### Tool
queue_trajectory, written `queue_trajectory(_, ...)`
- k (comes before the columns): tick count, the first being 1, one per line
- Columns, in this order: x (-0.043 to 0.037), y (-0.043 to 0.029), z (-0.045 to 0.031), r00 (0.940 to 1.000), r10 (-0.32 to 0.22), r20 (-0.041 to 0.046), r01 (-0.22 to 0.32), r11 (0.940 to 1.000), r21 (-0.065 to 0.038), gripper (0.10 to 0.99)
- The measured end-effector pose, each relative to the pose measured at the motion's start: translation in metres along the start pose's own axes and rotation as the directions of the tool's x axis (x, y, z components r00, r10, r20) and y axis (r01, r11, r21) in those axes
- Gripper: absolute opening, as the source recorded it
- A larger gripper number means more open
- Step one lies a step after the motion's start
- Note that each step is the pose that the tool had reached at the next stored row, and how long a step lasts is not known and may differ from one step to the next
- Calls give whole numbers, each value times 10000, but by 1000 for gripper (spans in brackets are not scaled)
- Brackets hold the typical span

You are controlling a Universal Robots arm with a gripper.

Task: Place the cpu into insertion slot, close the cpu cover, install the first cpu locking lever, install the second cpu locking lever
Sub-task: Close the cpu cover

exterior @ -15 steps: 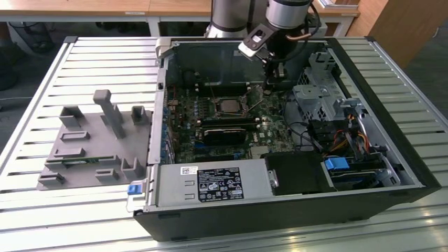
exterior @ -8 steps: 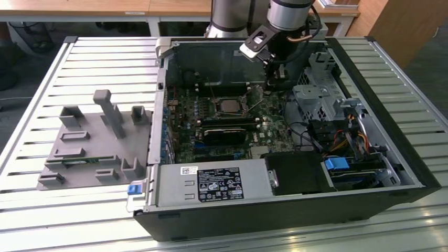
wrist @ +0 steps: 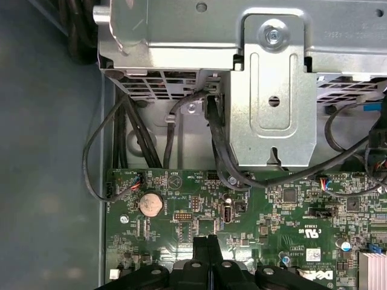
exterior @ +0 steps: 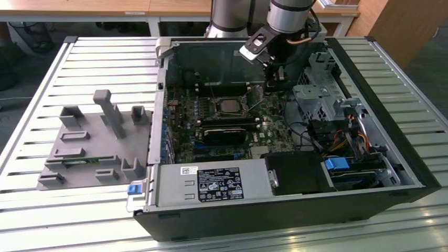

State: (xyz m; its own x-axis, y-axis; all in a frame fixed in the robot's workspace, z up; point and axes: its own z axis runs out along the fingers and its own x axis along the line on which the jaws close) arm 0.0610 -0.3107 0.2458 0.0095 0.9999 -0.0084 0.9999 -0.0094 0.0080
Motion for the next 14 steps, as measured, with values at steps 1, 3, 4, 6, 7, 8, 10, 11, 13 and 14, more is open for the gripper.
queue_trajectory(1,0,-3,1,10000,-1,1,1,10000,1,106)
queue_trajectory(3,0,-17,3,10000,-2,-2,2,10000,1,106)
queue_trajectory(4,0,-26,3,10000,-1,0,1,10000,2,106)
queue_trajectory(6,0,-40,3,10000,-1,-2,1,10000,1,106)
queue_trajectory(7,0,-46,3,10000,-1,-2,1,10000,1,106)
queue_trajectory(8,0,-51,3,10000,-1,-1,1,10000,1,106)
queue_trajectory(10,-1,-61,3,10000,-1,-2,1,10000,1,106)
queue_trajectory(11,0,-69,3,10000,-1,-1,1,10000,1,106)
queue_trajectory(13,-1,-77,3,10000,-1,-2,1,10000,1,106)
queue_trajectory(14,0,-85,3,10000,-1,-1,1,10000,1,106)
